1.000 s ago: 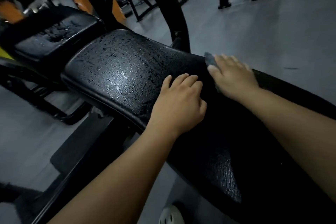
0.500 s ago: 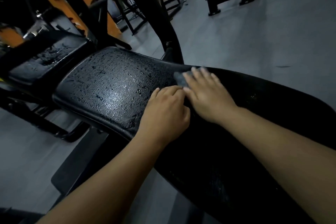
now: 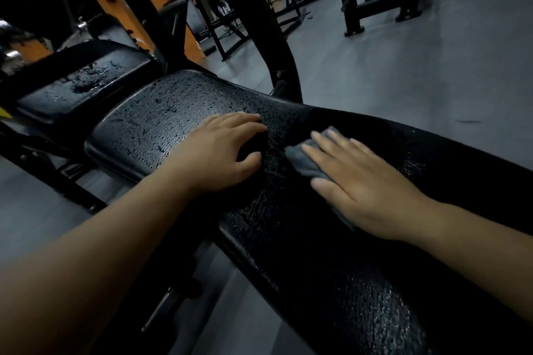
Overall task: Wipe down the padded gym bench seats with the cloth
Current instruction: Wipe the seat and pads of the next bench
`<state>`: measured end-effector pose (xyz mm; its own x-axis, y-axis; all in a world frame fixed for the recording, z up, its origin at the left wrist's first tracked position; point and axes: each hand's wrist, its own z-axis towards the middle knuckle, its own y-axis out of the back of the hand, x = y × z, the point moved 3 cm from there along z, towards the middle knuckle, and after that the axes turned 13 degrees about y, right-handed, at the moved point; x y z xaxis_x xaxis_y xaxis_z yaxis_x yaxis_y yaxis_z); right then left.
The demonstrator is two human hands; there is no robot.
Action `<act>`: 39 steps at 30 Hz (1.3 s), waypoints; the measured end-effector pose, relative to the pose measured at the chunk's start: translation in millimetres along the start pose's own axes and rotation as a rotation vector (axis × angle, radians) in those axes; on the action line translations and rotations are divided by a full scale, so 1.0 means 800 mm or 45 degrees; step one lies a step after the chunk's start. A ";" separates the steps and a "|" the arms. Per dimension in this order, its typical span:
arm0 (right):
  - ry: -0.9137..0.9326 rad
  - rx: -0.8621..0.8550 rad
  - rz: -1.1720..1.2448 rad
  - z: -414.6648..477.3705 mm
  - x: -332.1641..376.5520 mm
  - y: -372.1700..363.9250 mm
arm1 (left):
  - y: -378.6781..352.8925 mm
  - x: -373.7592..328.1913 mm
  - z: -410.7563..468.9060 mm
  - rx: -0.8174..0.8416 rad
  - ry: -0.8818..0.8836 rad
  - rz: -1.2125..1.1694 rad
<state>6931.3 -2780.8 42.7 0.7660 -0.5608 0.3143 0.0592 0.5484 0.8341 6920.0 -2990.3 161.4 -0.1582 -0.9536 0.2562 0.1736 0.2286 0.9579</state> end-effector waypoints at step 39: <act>-0.376 -0.079 -0.027 0.005 0.067 -0.014 | 0.008 0.062 0.016 0.059 -0.213 -0.040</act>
<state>6968.9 -2819.5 52.4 0.5453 -0.7238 0.4229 0.1193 0.5663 0.8155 6901.0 -3033.8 182.3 -0.3234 -0.9153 0.2401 0.1217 0.2113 0.9698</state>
